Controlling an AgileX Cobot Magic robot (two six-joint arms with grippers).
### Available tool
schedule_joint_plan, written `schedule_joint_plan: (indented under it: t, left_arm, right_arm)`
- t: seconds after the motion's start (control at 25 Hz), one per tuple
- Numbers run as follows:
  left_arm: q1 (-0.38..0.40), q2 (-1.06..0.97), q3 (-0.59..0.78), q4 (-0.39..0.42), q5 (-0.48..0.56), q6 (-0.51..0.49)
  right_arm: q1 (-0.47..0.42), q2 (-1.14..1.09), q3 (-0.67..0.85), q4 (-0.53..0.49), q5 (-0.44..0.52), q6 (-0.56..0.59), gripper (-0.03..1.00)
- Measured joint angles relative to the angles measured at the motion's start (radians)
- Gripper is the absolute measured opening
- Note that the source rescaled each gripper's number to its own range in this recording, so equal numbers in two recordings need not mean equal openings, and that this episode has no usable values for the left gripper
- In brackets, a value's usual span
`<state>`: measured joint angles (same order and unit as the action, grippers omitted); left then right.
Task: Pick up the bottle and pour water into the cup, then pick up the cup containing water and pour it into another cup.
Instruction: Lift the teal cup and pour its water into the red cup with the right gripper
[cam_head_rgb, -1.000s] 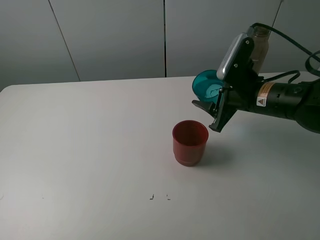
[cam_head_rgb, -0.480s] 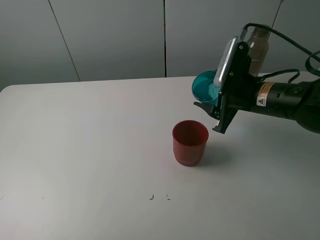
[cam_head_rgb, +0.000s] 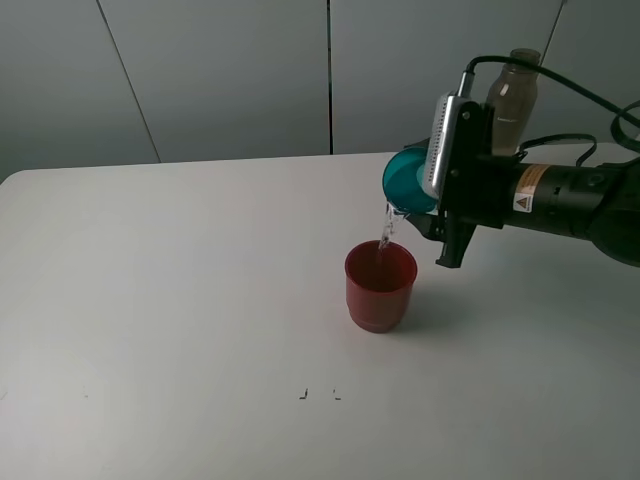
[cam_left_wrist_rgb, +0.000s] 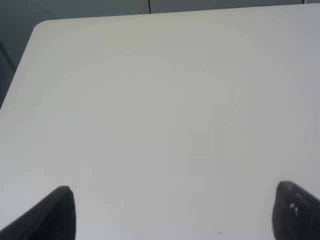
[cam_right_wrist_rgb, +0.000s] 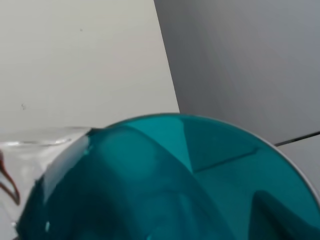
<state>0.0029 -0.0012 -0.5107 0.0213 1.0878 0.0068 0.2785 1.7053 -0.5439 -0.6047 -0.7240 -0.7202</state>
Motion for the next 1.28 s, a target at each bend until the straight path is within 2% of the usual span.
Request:
schedule_joint_plan:
  t: [1.28]
  left_arm:
    - [0.0, 0.0, 0.0, 0.0, 0.0, 0.0]
  right_arm:
    - [0.0, 0.0, 0.0, 0.043, -0.004, -0.269, 0.04]
